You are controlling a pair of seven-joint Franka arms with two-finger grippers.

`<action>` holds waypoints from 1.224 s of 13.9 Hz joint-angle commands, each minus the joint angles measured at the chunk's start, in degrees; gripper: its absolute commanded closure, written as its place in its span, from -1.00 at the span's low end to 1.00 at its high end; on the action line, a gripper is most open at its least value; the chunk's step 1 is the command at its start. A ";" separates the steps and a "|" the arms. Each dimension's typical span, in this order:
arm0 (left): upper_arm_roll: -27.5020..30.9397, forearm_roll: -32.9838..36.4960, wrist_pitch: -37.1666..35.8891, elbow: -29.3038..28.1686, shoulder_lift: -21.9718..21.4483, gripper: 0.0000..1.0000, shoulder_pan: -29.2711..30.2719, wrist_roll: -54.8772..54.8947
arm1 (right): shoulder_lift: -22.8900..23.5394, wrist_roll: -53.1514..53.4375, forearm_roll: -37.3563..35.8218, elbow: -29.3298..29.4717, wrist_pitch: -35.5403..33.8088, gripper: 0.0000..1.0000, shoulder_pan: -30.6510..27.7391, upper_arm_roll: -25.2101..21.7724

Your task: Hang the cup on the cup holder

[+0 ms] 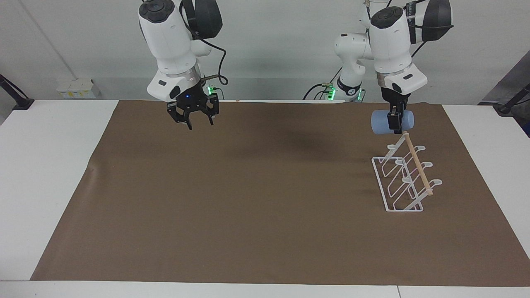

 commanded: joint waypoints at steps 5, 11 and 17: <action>0.30 2.39 6.05 0.21 0.90 1.00 1.70 -2.20 | -7.21 -3.56 -1.21 -16.08 9.77 -0.37 -5.64 0.92; 0.30 23.81 3.97 8.62 11.41 1.00 3.46 -18.53 | -6.68 -3.30 -0.42 -15.39 9.87 -1.00 -8.27 0.92; 0.04 35.70 -1.76 13.05 17.77 1.00 -0.58 -34.20 | -6.42 -3.12 -1.21 -4.86 1.37 -1.00 -7.66 0.92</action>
